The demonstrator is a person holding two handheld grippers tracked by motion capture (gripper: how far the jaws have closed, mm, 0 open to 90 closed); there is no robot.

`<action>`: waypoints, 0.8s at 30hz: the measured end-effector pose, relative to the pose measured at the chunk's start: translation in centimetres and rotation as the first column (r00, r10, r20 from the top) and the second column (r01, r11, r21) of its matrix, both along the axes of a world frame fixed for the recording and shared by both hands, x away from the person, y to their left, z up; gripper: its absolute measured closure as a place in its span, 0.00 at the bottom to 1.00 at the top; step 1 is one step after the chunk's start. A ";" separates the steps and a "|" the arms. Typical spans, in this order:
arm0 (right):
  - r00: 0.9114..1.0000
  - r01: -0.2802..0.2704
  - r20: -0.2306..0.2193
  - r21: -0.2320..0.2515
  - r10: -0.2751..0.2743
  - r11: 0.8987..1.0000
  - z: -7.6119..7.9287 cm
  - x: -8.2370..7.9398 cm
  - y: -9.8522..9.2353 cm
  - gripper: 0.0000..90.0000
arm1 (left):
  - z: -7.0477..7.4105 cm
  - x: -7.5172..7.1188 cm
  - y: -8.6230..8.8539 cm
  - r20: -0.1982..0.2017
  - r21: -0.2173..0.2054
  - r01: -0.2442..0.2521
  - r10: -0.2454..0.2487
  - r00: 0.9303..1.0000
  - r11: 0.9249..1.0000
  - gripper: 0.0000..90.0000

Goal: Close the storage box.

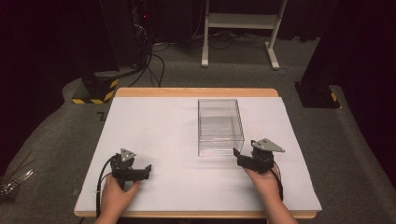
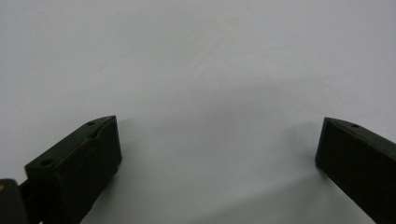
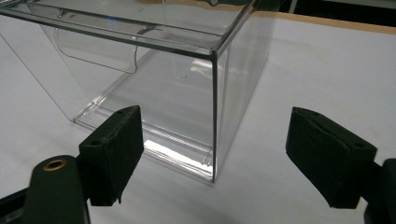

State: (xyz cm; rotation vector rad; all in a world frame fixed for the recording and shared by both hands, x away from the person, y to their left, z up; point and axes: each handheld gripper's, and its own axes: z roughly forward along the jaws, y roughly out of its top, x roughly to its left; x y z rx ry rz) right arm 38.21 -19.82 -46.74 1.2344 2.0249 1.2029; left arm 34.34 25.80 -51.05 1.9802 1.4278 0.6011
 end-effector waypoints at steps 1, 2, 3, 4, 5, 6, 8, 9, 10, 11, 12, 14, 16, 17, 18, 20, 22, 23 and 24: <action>1.000 -0.002 0.000 0.000 0.002 1.000 0.0 -0.1 -0.1 0.21 | 0.0 0.0 0.0 0.000 -0.001 0.000 0.000 1.000 1.000 0.00; 1.000 0.000 -0.001 0.002 0.000 1.000 0.0 -0.3 -0.2 0.21 | 0.0 0.0 0.0 0.000 0.000 0.000 0.000 1.000 1.000 0.01; 1.000 0.000 -0.001 0.001 0.000 1.000 0.1 -0.4 -0.4 0.21 | 0.0 0.0 0.0 0.000 0.000 0.000 0.000 1.000 1.000 0.01; 1.000 0.002 0.000 0.001 -0.002 1.000 0.1 -0.7 -0.7 0.21 | 0.0 0.0 0.0 0.000 -0.001 0.000 0.000 1.000 1.000 0.00; 1.000 0.003 0.001 -0.001 -0.003 1.000 0.1 -0.8 -0.8 0.21 | 0.0 0.0 0.0 0.000 0.000 0.000 0.000 1.000 1.000 0.00; 1.000 0.003 0.001 -0.001 -0.003 1.000 0.1 -0.8 -0.8 0.21 | 0.0 0.0 0.0 0.000 0.000 0.000 0.000 1.000 1.000 0.01; 1.000 0.007 0.000 -0.005 -0.007 1.000 0.0 -1.0 -1.2 0.21 | 0.0 0.0 0.0 0.000 0.000 0.000 0.000 1.000 1.000 0.00; 1.000 0.012 -0.002 -0.008 -0.012 1.000 -0.1 -1.2 -1.5 0.21 | 0.0 0.0 0.0 0.000 0.000 0.000 0.000 1.000 1.000 0.00; 1.000 0.016 -0.006 -0.009 -0.016 1.000 -0.2 -1.2 -1.7 0.21 | 0.0 0.0 0.0 0.000 -0.001 -0.001 0.001 1.000 1.000 0.01; 1.000 0.022 -0.010 -0.011 -0.022 1.000 -0.3 -1.4 -2.1 0.21 | 0.0 0.0 0.0 0.000 0.000 -0.001 0.001 1.000 1.000 0.00; 0.999 0.033 -0.017 -0.016 -0.033 0.999 -0.5 -1.6 -2.6 0.21 | 0.0 0.0 0.0 0.000 0.000 0.000 0.000 1.000 1.000 0.01; 0.999 0.046 -0.024 -0.023 -0.046 0.999 -0.8 -1.8 -3.3 0.21 | 0.0 0.0 0.0 0.000 0.000 0.000 0.000 1.000 1.000 0.01; 0.998 0.051 -0.025 -0.027 -0.052 0.998 -0.9 -1.9 -3.7 0.21 | 0.0 0.0 0.0 0.000 0.000 0.000 0.000 1.000 1.000 0.01; 0.997 0.063 -0.036 -0.027 -0.064 0.998 -1.1 -2.1 -4.1 0.21 | 0.0 0.0 0.0 0.000 0.000 0.000 0.000 1.000 1.000 0.01; 0.997 0.066 -0.037 -0.032 -0.067 0.997 -1.3 -2.2 -4.5 0.21 | 0.0 0.0 0.0 0.000 0.000 -0.001 0.001 1.000 1.000 0.00; 0.995 0.088 -0.052 -0.042 -0.090 0.995 -1.8 -2.6 -5.4 0.22 | 0.0 0.0 0.0 0.000 0.000 0.000 0.000 1.000 1.000 0.01; 0.993 0.095 -0.060 -0.059 -0.099 0.994 -2.2 -2.8 -5.8 0.22 | 0.0 0.0 0.0 0.001 0.000 -0.001 0.001 1.000 1.000 0.01; 0.993 0.100 -0.060 -0.069 -0.104 0.993 -2.4 -2.8 -6.0 0.22 | 0.0 0.0 0.0 0.002 -0.003 -0.003 0.003 1.000 1.000 0.01; 0.992 0.102 -0.064 -0.080 -0.107 0.992 -2.7 -2.9 -6.1 0.22 | 0.0 0.0 0.0 0.002 -0.003 -0.003 0.003 1.000 1.000 0.01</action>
